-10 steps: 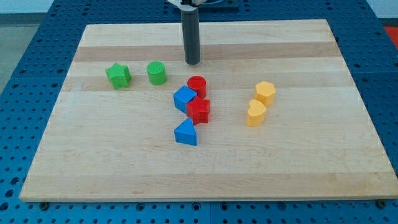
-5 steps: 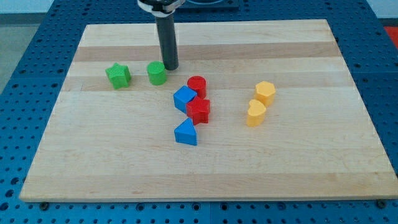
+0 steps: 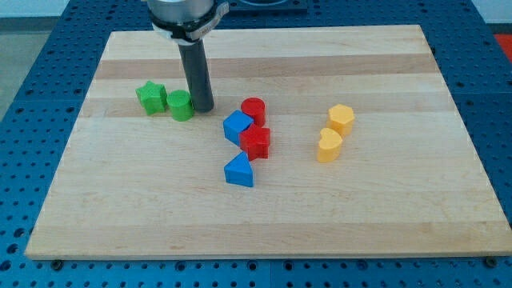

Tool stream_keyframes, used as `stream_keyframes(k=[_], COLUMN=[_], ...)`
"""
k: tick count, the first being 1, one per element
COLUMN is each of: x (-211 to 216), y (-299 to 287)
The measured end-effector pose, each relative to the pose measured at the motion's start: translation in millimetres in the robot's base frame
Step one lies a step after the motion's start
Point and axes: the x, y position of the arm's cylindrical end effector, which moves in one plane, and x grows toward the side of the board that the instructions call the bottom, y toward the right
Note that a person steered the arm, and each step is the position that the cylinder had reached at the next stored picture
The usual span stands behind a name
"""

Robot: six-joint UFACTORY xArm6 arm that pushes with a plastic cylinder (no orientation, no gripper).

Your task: Move the green blocks towards the center left

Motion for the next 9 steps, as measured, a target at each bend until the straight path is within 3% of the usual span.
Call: stream_keyframes(k=[8,9], x=[-16,-16], y=[-63,-32])
